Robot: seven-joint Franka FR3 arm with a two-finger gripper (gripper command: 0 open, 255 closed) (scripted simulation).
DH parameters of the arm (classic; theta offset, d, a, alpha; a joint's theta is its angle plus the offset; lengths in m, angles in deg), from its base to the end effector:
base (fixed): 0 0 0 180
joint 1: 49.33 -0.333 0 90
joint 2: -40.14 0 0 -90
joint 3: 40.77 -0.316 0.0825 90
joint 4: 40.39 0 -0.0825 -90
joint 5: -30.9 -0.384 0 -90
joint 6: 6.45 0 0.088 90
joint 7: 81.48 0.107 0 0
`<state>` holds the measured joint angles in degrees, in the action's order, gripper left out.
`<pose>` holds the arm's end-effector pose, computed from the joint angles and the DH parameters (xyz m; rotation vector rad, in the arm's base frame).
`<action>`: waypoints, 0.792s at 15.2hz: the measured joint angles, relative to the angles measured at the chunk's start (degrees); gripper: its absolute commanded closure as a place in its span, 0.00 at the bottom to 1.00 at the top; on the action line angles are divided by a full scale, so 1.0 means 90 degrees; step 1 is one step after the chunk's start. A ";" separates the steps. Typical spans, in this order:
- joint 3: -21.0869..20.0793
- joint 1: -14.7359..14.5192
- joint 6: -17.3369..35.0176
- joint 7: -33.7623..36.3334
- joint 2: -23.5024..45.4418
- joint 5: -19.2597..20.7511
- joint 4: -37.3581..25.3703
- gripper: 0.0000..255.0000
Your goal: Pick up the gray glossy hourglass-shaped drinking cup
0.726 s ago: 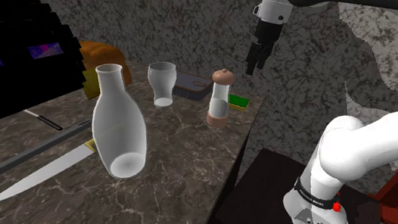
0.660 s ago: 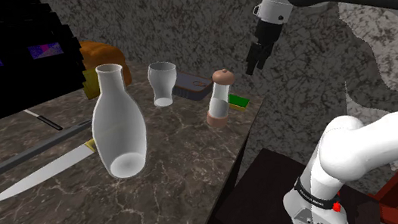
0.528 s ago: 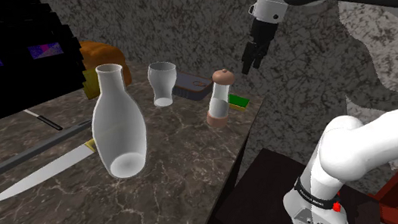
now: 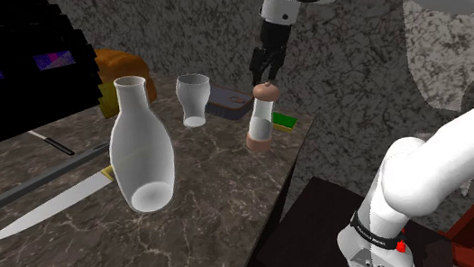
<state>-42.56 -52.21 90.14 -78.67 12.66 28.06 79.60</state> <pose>0.4081 0.0408 0.6165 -3.1001 -0.0395 -0.1065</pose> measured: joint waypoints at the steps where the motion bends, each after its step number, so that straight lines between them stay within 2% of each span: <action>1: -0.0070 -0.0037 0.0013 0.0081 0.0187 -0.0039 -0.0161 0.00; 7: -0.0437 -0.0232 0.0014 0.0525 0.1482 -0.0164 -0.1415 0.00; 12: -0.0677 -0.0388 -0.0127 0.0853 0.2719 -0.0133 -0.2755 0.00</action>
<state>-48.66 -55.71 88.99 -71.00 37.14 26.87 54.80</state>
